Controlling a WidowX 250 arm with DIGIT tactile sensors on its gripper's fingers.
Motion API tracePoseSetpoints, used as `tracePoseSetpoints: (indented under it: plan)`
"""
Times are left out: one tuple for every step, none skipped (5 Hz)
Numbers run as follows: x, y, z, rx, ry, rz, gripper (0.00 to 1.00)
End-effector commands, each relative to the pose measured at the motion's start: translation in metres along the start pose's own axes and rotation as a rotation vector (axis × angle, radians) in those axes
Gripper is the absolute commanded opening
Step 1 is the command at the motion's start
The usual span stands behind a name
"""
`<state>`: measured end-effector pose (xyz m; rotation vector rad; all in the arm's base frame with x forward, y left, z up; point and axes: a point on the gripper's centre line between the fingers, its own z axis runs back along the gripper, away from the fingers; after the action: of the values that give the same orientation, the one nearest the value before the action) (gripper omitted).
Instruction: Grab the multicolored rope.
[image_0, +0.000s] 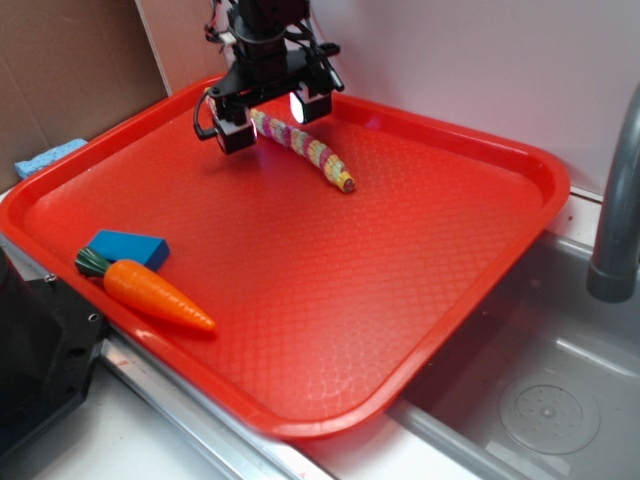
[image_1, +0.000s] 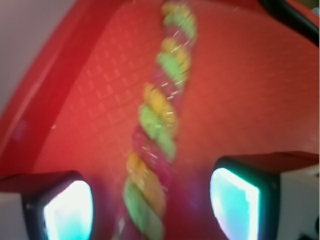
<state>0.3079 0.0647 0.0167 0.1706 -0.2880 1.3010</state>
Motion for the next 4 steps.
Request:
tracePoseSetpoints:
  plan:
    - [0.020, 0.000, -0.004, -0.043, -0.016, 0.053, 0.00]
    - [0.019, 0.003, 0.002, -0.049, 0.005, 0.024, 0.00]
    - [0.015, 0.005, 0.028, -0.091, 0.061, -0.185, 0.00]
    - [0.011, 0.008, 0.059, -0.118, 0.133, -0.423, 0.00]
